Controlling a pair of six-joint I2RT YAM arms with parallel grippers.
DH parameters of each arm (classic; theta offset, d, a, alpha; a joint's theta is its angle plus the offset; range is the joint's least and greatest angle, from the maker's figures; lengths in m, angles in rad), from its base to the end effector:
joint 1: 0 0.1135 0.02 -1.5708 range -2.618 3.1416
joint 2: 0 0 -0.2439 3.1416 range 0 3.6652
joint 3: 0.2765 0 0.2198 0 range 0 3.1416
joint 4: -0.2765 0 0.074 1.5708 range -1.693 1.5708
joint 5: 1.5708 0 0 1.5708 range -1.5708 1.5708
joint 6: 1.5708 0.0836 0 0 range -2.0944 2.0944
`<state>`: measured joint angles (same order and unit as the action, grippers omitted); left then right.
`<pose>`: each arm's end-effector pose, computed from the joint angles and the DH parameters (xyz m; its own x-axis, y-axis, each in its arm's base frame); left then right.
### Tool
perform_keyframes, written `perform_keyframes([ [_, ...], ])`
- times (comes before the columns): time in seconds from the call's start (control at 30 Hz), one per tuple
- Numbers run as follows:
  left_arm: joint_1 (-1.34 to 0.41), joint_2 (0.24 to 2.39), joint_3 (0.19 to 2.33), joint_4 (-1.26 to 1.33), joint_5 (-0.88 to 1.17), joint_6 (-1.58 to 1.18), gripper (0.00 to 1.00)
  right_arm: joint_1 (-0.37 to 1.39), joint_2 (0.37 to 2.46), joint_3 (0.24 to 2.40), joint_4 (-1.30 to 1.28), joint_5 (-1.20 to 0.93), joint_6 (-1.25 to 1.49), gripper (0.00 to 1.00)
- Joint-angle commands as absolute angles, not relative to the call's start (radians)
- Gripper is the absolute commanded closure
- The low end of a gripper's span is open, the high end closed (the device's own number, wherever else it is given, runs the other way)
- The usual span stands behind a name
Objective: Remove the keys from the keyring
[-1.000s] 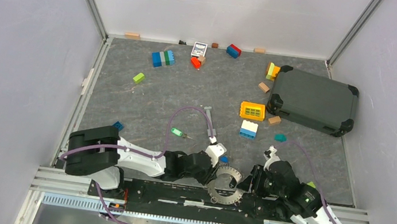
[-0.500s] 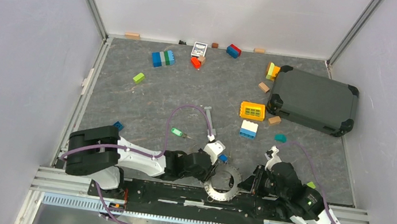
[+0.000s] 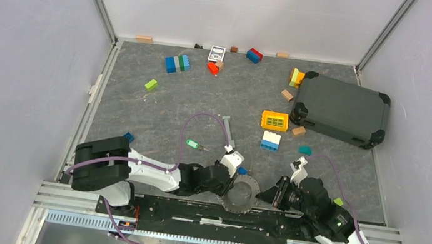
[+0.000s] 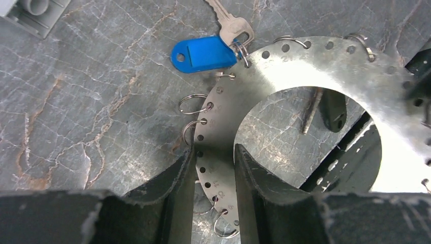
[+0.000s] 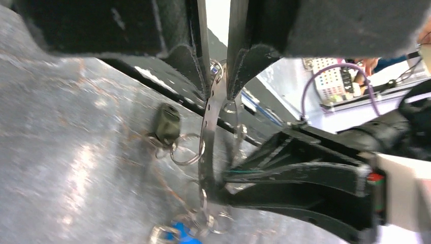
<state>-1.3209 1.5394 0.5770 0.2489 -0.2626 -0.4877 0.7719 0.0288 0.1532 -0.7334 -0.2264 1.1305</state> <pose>0.0951 -0.2848 0.1168 -0.5587 0.3592 -0.7475 0.7079 0.6761 -0.2042 0.0629 0.0874 0.1174 -0.9089 0.3455 -0.2334 0.0249 0.6038 0.7967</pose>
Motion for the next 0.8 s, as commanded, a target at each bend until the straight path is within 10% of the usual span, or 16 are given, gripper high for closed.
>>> perform_keyframes([
  [0.0, -1.361, 1.595, 0.567, 0.289, -0.04, -0.544, 0.62, 0.773, 0.012, -0.059, -0.369, -0.226, 1.196, 0.78],
  [0.77, -1.359, 1.481, 0.571, 0.225, -0.118, -0.521, 0.62, 0.773, 0.306, 0.185, -0.554, -0.068, 0.853, 1.0],
])
